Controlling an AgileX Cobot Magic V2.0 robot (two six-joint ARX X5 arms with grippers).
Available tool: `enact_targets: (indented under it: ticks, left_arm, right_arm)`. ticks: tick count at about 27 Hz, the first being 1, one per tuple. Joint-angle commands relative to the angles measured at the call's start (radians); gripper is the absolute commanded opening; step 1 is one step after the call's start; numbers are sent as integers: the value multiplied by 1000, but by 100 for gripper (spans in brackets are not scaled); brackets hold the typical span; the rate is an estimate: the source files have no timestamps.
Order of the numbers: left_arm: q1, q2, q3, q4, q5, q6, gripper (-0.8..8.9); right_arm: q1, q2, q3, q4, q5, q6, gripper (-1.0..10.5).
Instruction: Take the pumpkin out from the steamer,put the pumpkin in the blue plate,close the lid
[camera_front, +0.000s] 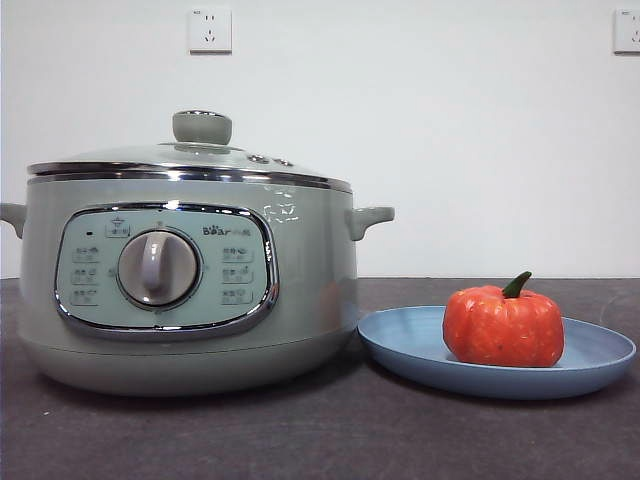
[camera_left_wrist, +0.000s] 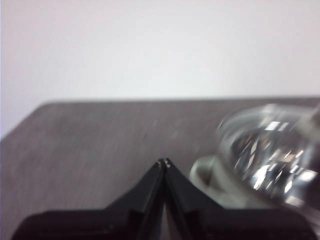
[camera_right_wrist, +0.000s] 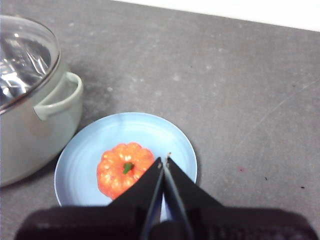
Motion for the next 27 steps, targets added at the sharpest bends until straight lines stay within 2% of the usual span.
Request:
enact_targets:
  ticks: [1,6,8,27]
  left_arm:
    - [36,-41,-73,18,8,-21,-3]
    - [43,-97,-180,9,8,-33,-3]
    - [43,-97,-180,-30,9,-43,-3]
    - [42,-97,-180,-27,5,-43,-3]
  right_arm:
    - [0,-2,-6,-2,2,10,1]
    - [0,-2,-6,-29,3,10,1]
    - [0,-2,-6,-28,3,10,1]
    - [0,-2,-6,-32,3,9,1]
